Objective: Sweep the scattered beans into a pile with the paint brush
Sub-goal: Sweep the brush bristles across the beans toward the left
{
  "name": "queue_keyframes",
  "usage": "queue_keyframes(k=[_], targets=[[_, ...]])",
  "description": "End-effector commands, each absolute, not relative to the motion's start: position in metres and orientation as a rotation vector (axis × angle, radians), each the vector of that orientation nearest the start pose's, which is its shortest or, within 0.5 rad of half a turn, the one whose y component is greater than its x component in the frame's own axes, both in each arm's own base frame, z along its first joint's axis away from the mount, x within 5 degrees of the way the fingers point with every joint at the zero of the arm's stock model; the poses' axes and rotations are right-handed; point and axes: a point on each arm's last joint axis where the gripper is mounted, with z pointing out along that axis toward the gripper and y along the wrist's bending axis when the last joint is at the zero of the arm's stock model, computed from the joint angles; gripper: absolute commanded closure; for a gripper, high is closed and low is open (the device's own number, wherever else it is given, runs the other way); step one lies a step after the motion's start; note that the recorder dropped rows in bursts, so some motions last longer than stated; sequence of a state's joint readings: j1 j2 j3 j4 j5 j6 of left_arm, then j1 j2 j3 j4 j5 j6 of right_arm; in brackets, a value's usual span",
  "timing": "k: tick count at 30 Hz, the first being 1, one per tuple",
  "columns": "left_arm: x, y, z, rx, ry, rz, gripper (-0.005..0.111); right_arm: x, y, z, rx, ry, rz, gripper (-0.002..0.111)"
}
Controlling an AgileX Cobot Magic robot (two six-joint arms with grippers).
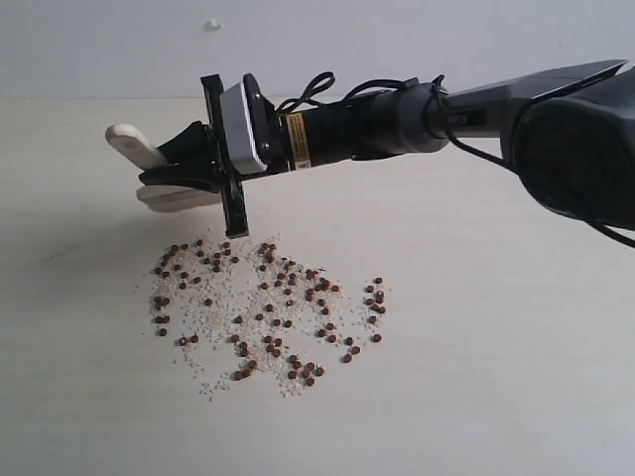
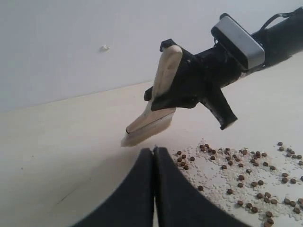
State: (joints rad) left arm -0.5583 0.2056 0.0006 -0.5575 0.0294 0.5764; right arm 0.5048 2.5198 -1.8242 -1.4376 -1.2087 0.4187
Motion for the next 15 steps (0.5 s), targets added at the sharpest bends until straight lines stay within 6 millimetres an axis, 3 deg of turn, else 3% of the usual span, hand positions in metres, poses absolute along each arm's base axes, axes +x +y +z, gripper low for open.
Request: queue_keyframes(k=[1, 15], targets=[[0.061, -0.04, 0.198, 0.5, 1.651, -0.412, 0.107, 0.393, 0.325, 0.11, -1.609, 0.74, 0.898, 0.108], [0.061, -0.04, 0.198, 0.5, 1.651, -0.412, 0.107, 0.38, 0.319, 0.089, -1.799, 0.993, 1.09, 0.108]])
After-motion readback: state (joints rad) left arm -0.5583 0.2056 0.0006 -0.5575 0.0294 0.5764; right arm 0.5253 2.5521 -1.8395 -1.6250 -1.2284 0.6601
